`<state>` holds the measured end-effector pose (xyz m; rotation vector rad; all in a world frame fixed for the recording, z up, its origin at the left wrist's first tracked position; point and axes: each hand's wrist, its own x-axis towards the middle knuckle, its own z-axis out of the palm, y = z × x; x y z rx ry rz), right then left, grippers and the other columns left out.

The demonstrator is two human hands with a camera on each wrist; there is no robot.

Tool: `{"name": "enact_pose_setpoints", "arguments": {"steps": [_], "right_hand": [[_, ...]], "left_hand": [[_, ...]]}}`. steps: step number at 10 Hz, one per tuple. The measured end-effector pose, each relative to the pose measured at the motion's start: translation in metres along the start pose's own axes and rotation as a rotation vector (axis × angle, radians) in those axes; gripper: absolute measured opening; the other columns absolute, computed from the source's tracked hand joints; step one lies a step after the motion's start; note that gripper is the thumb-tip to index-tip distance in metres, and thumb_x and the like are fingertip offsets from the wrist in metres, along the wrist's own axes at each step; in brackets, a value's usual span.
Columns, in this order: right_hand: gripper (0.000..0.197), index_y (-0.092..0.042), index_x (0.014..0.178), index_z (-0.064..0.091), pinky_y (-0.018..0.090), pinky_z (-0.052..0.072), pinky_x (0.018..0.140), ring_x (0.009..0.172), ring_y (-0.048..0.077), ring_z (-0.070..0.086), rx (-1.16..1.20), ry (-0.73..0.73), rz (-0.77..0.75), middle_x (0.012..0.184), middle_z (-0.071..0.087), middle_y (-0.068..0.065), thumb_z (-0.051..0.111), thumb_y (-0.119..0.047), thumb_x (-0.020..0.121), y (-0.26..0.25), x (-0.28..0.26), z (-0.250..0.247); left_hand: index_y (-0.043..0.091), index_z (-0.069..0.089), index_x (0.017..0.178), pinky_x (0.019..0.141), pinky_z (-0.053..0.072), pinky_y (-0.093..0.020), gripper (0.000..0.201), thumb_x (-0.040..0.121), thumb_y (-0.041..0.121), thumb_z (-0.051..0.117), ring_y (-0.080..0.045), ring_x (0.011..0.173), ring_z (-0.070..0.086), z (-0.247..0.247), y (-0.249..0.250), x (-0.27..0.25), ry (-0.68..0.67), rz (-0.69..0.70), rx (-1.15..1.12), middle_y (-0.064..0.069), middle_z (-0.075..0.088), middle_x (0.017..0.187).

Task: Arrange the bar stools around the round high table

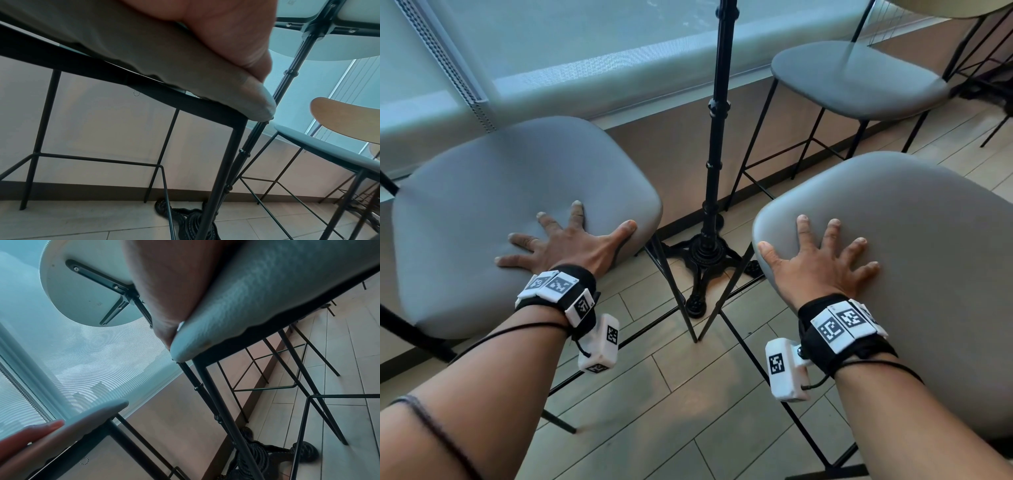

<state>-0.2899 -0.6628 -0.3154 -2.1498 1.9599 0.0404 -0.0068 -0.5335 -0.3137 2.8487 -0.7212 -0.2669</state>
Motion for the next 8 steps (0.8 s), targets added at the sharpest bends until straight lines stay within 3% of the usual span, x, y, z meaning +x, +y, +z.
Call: {"name": "enact_pose_setpoints", "arguments": {"steps": [4,6,7,8], "right_hand": [[0.087,-0.042,0.155,0.004,0.071,-0.003,0.114,0.147,0.047,-0.009,0.019,0.000,-0.015,0.166,-0.008,0.008,0.020,-0.085,0.082,0.001,-0.001,0.001],[0.086,-0.043,0.154,-0.001,0.071,-0.006,0.114,0.147,0.046,-0.012,0.016,-0.037,-0.009,0.166,-0.011,0.007,0.019,-0.085,0.082,0.001,-0.002,0.000],[0.088,-0.041,0.154,-0.005,0.070,-0.007,0.114,0.147,0.045,-0.014,0.041,-0.044,-0.007,0.166,-0.013,0.007,0.019,-0.085,0.082,0.002,-0.003,-0.010],[0.083,-0.033,0.156,0.005,0.062,0.007,0.118,0.150,0.038,0.000,0.230,0.047,-0.111,0.166,0.001,0.010,0.036,-0.071,0.090,0.004,-0.023,-0.019]], "left_hand": [[0.046,0.020,0.150,0.106,-0.004,-0.081,0.118,0.048,0.106,0.021,-0.058,0.143,0.002,0.001,0.000,0.000,0.003,-0.004,0.012,-0.010,0.012,0.165],[0.049,0.010,0.151,0.107,-0.007,-0.079,0.118,0.049,0.107,0.020,-0.056,0.144,-0.004,-0.002,-0.003,-0.004,-0.078,0.014,0.008,-0.008,0.002,0.166],[0.046,0.011,0.152,0.110,0.001,-0.075,0.109,0.059,0.101,0.028,-0.047,0.147,0.004,-0.018,-0.009,-0.011,-0.059,0.068,-0.080,-0.007,0.010,0.165],[0.027,0.048,0.141,0.104,0.040,-0.052,0.098,0.067,0.090,0.034,-0.029,0.127,0.050,-0.025,-0.035,-0.046,0.008,0.320,-0.281,-0.010,0.055,0.140]]}}
